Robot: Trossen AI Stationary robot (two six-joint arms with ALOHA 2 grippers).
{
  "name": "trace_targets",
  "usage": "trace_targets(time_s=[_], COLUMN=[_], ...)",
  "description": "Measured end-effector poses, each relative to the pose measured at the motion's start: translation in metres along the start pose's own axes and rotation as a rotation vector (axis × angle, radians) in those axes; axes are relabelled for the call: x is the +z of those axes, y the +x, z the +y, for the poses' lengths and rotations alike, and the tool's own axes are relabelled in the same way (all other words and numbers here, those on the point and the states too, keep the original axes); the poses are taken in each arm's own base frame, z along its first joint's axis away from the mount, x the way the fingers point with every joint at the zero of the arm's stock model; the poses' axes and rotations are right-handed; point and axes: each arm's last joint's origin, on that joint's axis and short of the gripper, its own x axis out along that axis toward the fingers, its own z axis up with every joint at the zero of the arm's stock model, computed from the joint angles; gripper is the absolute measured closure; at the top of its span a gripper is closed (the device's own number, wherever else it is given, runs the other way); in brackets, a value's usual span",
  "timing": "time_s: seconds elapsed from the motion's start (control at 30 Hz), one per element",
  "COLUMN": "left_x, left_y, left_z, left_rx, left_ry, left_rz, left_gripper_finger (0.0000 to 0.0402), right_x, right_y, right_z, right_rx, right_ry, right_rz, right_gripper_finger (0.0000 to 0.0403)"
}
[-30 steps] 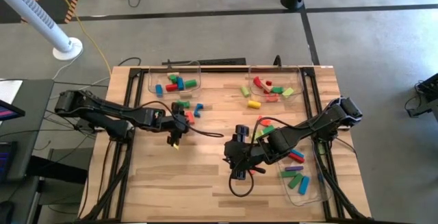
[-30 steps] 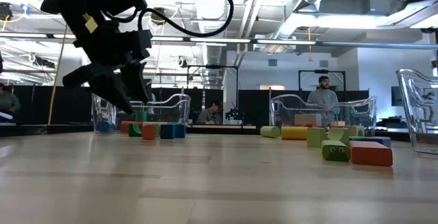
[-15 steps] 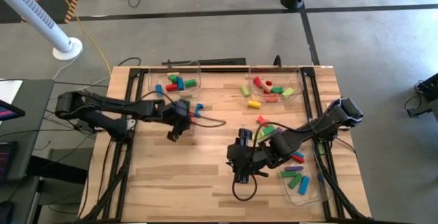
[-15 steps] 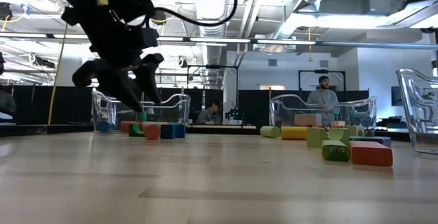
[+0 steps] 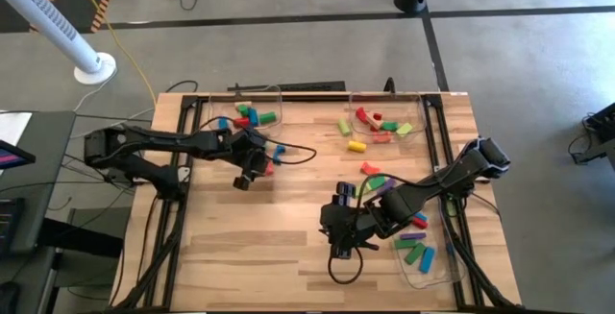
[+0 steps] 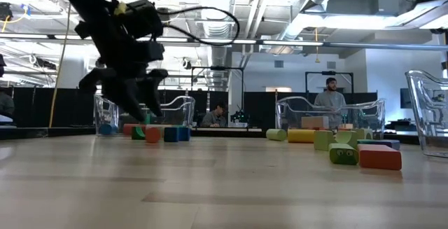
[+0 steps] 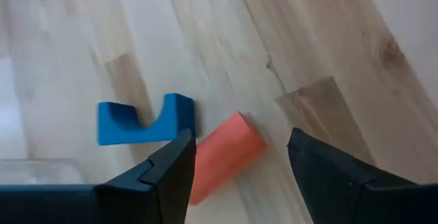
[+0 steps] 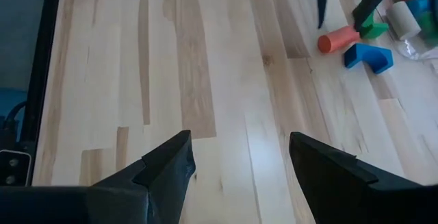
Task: Sort blocks by size
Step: Put the orange cylindrical block into the top left transparent bin
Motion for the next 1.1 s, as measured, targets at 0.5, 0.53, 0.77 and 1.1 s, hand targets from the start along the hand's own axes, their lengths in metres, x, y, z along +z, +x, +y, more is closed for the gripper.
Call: trace_targets(time_s=[0.5,0.53,0.77,1.1], left_x=[-0.009,-0.008,0.004,-0.013], left_y=[0.024,0.023,-0.003,-0.005], left_z=[-0.001,-0.001,0.004,-0.005], left_rx=[-0.034,-0.033,-0.03,-0.078], left_ry=[0.017,0.003,-0.098,-0.025], left_rz=[0.094,0.083,0.062,0.247], left_gripper_finger=[0.0179,0.0179,0.0179,0.0179], right_x=[0.001,0.001,0.001,0.001], right_y=[0.001,0.001,0.001,0.0], right_z=[-0.002,-0.002,-0.002,-0.001], right_rx=[-0.005,-0.005,-0.005,-0.006], right_ry=[0.007,0.007,0.023,0.021], right_rz=[-0.004,-0.004,-0.004,-0.001], right_gripper_finger=[0.0128,0.0128,0.0128,0.0128])
